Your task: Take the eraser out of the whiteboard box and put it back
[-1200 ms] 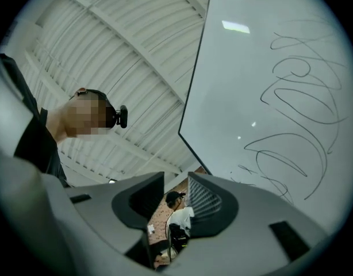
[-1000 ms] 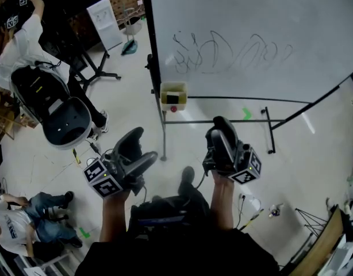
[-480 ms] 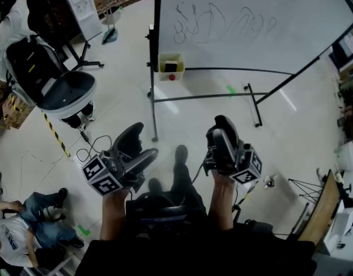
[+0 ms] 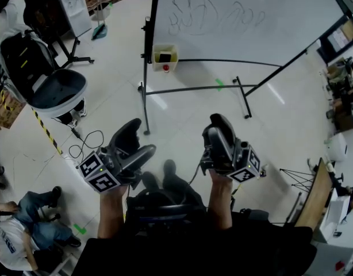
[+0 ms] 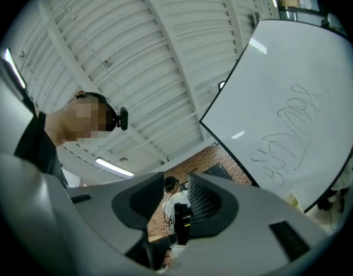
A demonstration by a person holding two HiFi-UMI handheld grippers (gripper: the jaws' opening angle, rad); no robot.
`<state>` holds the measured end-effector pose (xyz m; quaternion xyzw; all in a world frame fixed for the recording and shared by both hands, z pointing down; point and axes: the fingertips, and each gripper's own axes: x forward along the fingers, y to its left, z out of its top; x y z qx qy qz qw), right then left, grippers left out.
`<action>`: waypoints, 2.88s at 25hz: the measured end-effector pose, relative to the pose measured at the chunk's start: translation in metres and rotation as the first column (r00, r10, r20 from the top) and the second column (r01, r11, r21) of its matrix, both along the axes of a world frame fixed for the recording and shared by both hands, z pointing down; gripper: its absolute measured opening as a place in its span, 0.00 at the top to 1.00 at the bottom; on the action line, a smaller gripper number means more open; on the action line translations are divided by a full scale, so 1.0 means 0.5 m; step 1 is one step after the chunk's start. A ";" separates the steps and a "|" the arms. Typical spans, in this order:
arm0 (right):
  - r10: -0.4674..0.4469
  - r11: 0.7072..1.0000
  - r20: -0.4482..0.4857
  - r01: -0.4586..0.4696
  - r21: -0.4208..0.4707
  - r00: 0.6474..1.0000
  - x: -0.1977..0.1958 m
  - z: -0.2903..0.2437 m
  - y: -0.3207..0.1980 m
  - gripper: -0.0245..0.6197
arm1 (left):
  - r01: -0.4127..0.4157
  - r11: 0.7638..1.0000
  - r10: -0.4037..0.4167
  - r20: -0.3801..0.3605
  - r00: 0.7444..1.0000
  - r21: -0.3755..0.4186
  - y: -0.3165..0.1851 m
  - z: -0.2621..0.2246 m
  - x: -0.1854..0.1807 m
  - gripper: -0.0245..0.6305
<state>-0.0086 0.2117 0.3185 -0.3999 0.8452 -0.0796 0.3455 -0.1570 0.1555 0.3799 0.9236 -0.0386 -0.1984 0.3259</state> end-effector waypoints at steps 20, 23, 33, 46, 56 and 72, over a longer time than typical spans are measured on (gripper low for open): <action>-0.031 0.997 0.034 0.028 0.077 0.999 0.107 -0.043 0.134 0.74 | 0.015 0.997 -0.017 0.025 1.000 0.080 0.141 -0.066 0.106 0.31; -0.055 0.994 0.031 0.052 0.099 0.998 0.126 -0.055 0.160 0.74 | 0.034 0.995 -0.037 0.033 0.999 0.094 0.170 -0.078 0.128 0.31; -0.140 0.983 0.036 0.134 0.121 0.990 0.177 -0.052 0.224 0.74 | 0.097 0.989 -0.103 0.048 0.994 0.108 0.258 -0.083 0.185 0.31; -0.199 0.973 0.057 0.190 0.135 0.978 0.204 -0.025 0.285 0.77 | 0.156 0.983 -0.165 0.096 0.982 0.096 0.329 -0.056 0.206 0.31; -0.138 0.979 0.017 0.134 0.155 0.990 0.181 -0.064 0.265 0.87 | 0.103 0.989 -0.111 0.065 0.992 0.110 0.289 -0.085 0.189 0.31; -0.161 0.981 -0.021 0.162 0.105 0.987 0.122 -0.060 0.218 0.90 | 0.143 0.986 -0.144 0.002 0.990 0.081 0.248 -0.074 0.127 0.31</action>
